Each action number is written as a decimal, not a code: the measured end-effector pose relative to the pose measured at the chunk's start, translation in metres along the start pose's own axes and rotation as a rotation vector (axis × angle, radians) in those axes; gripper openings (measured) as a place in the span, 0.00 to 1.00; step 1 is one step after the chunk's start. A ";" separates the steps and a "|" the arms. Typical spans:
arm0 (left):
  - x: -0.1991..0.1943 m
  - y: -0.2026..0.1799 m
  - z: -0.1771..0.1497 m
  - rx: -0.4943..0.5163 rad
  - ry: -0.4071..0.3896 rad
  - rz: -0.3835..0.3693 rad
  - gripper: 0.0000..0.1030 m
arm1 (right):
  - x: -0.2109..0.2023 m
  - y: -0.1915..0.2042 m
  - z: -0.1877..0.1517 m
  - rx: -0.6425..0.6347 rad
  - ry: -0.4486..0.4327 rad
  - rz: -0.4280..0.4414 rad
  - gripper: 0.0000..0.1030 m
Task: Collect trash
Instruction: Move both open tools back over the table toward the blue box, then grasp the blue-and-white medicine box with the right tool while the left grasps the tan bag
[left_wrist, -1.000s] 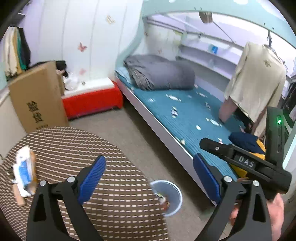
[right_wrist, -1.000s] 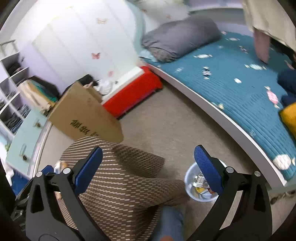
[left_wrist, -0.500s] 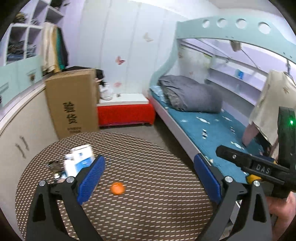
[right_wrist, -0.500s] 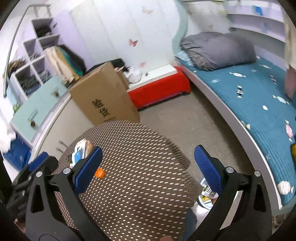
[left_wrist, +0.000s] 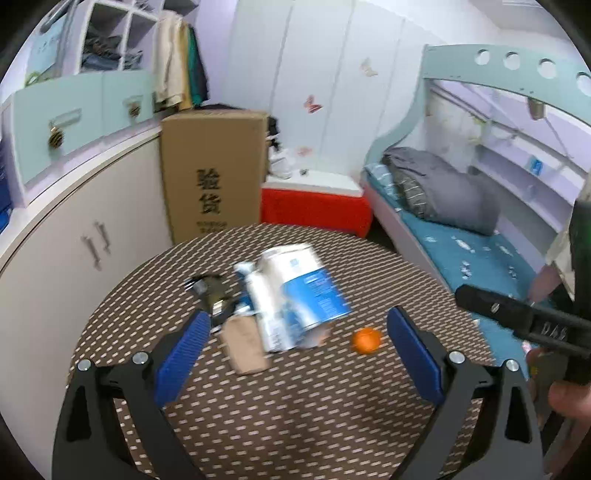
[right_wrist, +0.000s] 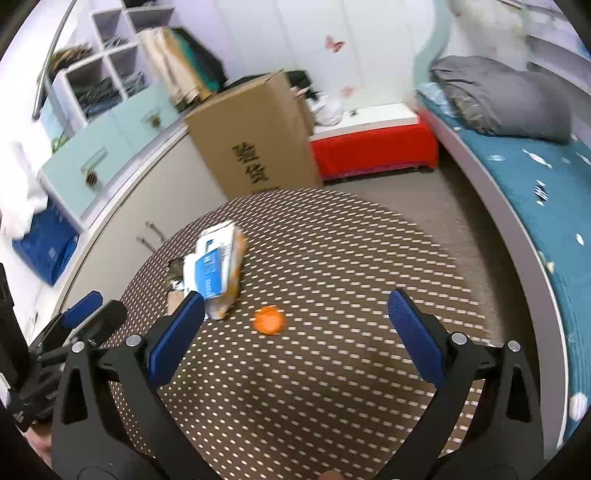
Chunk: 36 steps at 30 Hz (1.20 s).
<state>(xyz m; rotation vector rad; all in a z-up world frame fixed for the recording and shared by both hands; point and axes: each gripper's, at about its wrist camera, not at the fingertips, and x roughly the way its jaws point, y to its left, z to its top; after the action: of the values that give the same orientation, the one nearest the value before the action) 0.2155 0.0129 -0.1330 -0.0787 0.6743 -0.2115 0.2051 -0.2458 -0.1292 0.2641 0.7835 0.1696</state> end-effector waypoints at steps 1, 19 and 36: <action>0.002 0.008 -0.004 -0.006 0.008 0.013 0.92 | 0.010 0.009 0.000 -0.018 0.018 0.013 0.94; 0.058 0.065 -0.035 -0.038 0.157 0.092 0.92 | 0.126 0.104 0.004 -0.267 0.159 -0.005 0.61; 0.102 0.048 -0.026 -0.005 0.219 0.062 0.52 | 0.074 0.047 0.013 -0.120 0.075 0.078 0.48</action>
<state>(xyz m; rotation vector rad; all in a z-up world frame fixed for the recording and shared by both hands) 0.2851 0.0373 -0.2224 -0.0398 0.8943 -0.1602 0.2630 -0.1845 -0.1562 0.1755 0.8348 0.3009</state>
